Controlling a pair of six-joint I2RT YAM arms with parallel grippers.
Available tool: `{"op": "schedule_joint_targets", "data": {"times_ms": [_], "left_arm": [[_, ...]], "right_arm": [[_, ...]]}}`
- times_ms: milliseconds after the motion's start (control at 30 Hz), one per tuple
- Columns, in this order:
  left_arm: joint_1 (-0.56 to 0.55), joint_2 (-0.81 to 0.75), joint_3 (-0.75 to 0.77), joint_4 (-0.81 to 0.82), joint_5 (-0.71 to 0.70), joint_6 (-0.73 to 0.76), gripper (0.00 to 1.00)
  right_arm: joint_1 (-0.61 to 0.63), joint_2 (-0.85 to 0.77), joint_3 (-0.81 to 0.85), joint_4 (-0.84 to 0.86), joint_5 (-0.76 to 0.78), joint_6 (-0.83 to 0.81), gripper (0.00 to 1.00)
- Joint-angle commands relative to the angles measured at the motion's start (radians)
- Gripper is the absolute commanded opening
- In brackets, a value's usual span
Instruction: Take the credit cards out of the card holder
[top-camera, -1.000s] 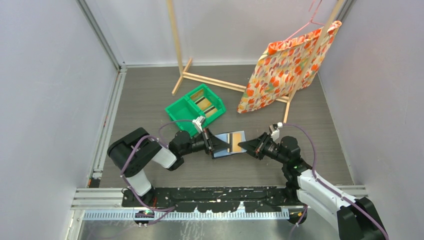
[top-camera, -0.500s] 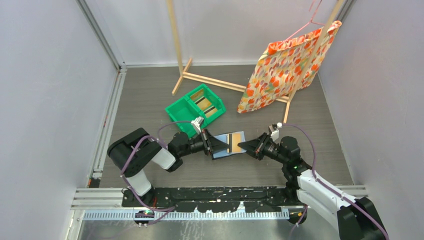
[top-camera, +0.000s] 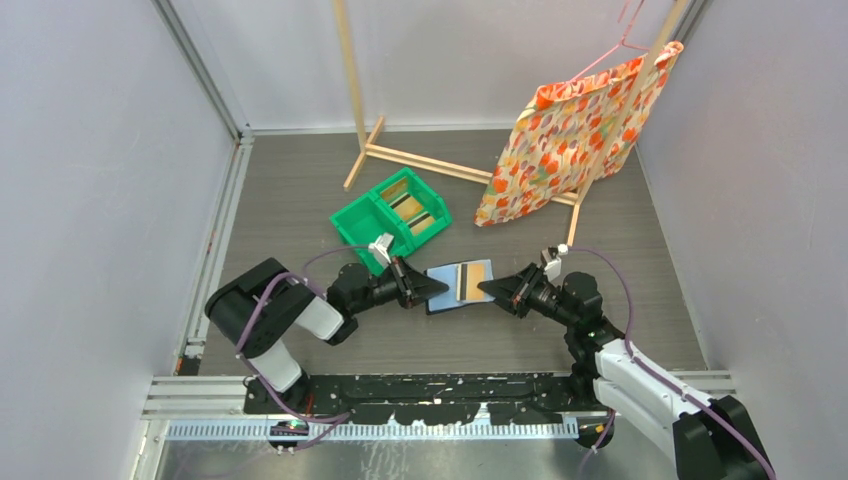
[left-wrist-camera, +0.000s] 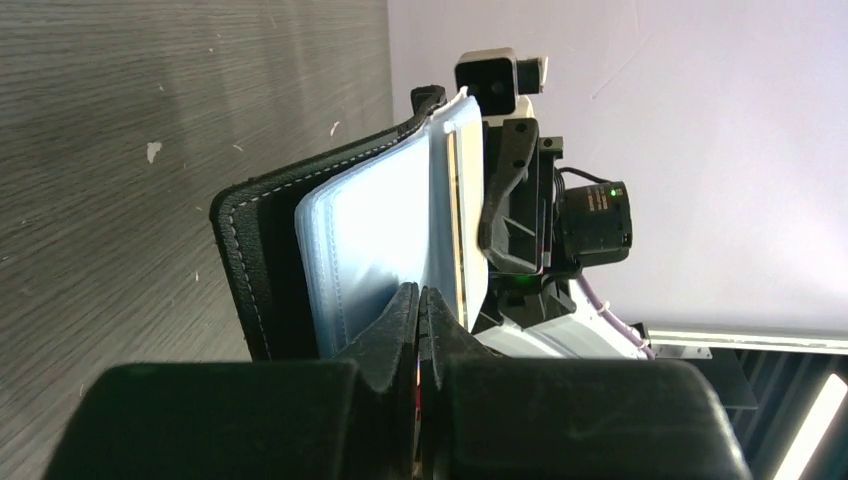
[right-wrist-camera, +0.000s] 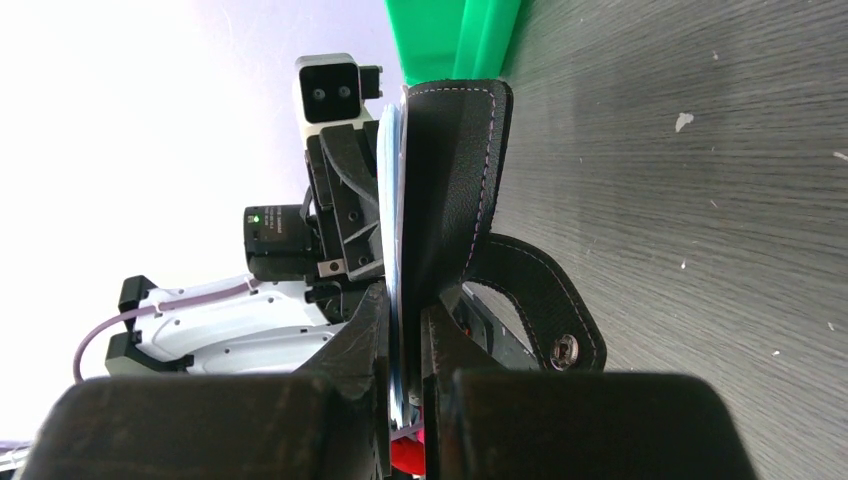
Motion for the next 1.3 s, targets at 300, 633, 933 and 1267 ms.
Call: {"op": "schedule_joint_targets", "data": {"times_ms": [300,633,933,1267], "left_arm": [[0.008,-0.211,0.094,-0.319,0.004,-0.036,0.01],[0.008,-0.453,0.259,-0.963,-0.037,0.127,0.0],[-0.003,-0.329,0.301,-0.87,0.087,0.21,0.3],[-0.009,-0.179,0.348,-0.665,0.167,0.194,0.37]], "right_arm": [[-0.008,-0.007,0.019,0.076,0.002,0.004,0.01],[-0.007,0.014,0.03,0.079,-0.006,-0.01,0.01],[-0.007,0.029,0.039,0.086,-0.014,-0.016,0.01],[-0.007,0.012,0.039,0.071,-0.02,-0.016,0.01]]}}
